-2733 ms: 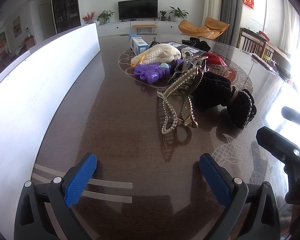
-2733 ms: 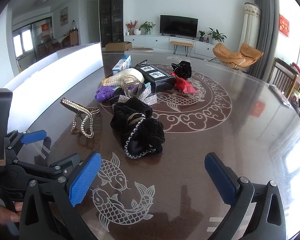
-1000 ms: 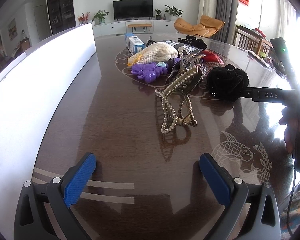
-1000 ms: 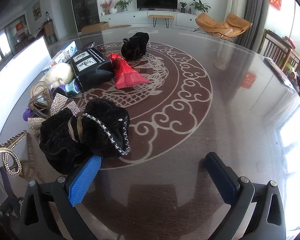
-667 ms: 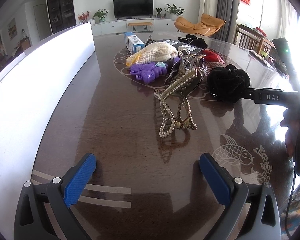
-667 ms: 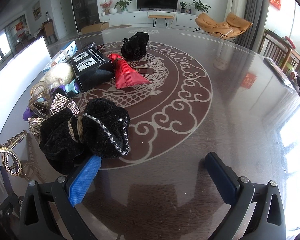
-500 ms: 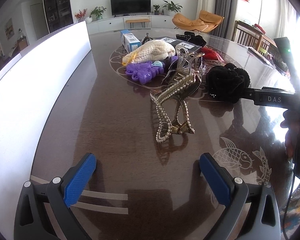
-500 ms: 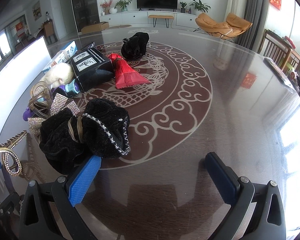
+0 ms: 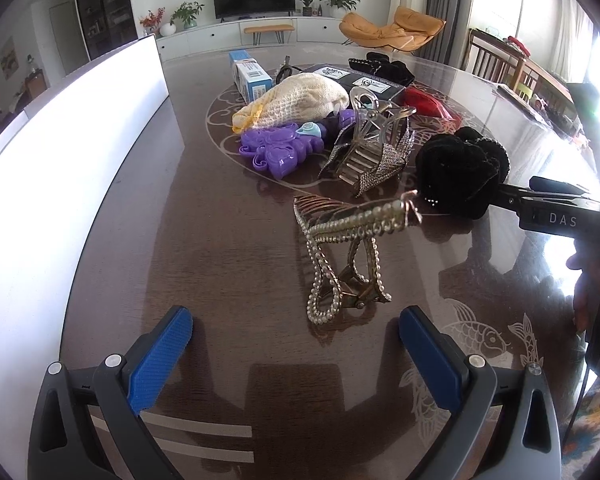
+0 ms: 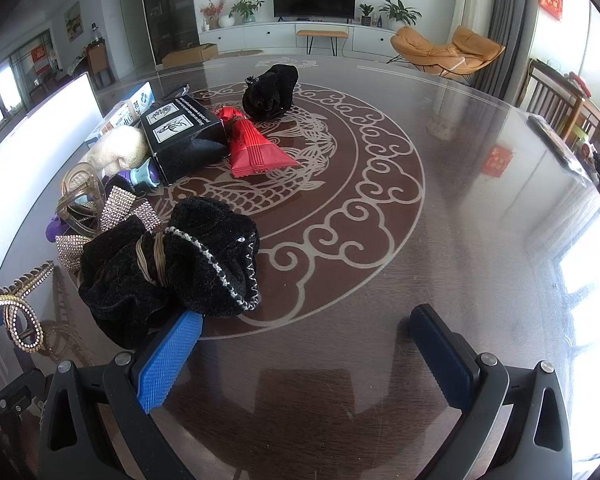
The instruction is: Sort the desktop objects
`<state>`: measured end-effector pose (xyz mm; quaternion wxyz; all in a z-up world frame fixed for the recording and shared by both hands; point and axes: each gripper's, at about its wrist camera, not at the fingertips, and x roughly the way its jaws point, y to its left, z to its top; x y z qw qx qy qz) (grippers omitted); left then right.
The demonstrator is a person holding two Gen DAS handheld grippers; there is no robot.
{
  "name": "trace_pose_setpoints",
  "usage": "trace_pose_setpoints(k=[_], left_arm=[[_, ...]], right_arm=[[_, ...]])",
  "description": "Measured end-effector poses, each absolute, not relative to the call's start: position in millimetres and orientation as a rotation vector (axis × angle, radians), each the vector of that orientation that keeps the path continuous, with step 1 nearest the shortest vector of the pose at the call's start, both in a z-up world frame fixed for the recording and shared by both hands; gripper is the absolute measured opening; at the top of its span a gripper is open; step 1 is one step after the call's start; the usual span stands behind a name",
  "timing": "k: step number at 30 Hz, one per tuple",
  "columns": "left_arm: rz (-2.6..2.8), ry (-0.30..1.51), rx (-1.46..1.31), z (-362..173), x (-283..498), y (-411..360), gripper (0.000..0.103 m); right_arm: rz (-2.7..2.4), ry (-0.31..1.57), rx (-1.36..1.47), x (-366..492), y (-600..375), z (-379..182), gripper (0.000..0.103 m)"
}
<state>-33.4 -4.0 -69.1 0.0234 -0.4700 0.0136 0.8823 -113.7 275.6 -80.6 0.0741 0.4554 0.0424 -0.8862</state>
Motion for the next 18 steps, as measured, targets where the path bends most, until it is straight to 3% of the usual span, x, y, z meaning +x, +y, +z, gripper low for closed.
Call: trace_pose_setpoints(k=[18], left_arm=[[2.736, 0.042, -1.437, -69, -47, -6, 0.103]], right_arm=[[-2.660, 0.128, 1.366, -114, 276, -81, 0.103]])
